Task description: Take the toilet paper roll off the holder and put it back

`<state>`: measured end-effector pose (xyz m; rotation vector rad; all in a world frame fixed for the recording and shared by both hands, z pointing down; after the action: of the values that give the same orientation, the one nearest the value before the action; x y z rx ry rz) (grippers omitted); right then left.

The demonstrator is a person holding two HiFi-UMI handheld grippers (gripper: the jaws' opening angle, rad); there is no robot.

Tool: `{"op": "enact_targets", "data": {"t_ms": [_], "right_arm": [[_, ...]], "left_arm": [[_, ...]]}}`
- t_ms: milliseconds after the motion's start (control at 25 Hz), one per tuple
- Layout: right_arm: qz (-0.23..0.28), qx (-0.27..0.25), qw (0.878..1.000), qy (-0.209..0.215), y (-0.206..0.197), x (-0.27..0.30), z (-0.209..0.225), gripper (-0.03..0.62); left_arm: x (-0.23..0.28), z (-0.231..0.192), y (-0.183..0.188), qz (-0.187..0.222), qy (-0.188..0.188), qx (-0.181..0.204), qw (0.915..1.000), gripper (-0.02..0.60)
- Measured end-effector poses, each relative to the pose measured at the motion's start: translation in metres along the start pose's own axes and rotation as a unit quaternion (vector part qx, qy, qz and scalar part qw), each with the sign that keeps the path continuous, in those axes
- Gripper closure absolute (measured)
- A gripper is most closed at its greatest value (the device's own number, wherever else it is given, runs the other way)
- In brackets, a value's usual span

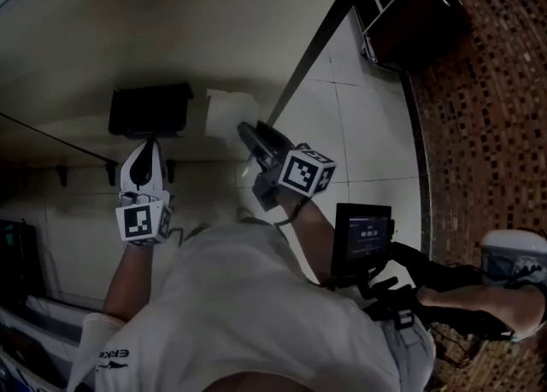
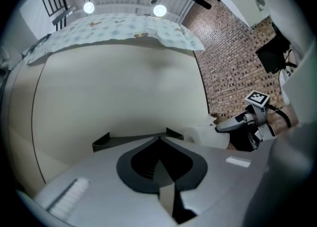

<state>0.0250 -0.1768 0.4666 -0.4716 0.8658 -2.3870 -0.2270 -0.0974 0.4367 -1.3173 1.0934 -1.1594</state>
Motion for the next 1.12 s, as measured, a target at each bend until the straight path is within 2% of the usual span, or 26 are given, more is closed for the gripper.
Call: {"op": "enact_targets", "data": {"t_ms": [280,440,760,960,1000,1120], "right_arm": [[-0.023,0.012,1.0,-0.009,-0.015,0.013,0.002,0.411],[-0.028,0.012,1.0,-0.007,-0.018,0.014,0.003,0.413],[-0.035,0.012,0.999,-0.008,-0.022,0.016,0.003,0.413],[-0.034,0.017,0.999,-0.012,-0.023,0.016,0.005,0.413],[-0.033,0.018,0.999,-0.013,-0.023,0.016,0.005,0.413],[-0.032,0.02,0.999,-0.017,-0.023,0.016,0.007,0.413]], "left_arm": [[-0.003,-0.017,-0.015,-0.028,0.004,0.003,0.9996,0.579],[-0.001,-0.024,-0.041,-0.058,0.005,0.028,0.9979,0.578],[0.002,-0.055,-0.079,-0.126,0.032,0.046,0.9905,0.578],[0.009,-0.066,-0.098,-0.169,0.018,0.069,0.9831,0.572],[0.011,-0.068,-0.104,-0.18,0.007,0.073,0.981,0.545],[0.021,-0.071,-0.116,-0.205,-0.032,0.089,0.9741,0.409]]}}
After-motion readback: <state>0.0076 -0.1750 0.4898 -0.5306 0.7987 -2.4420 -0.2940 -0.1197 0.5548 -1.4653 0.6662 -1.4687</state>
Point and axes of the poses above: the fingertips, and each gripper's own axes: x forward along the fingers, z to its right, y out of its top, the point moved 6 cm from there along -x, backward along the fingers, and after that the axes turned 1 degree about -z, right-handed, at the moved point
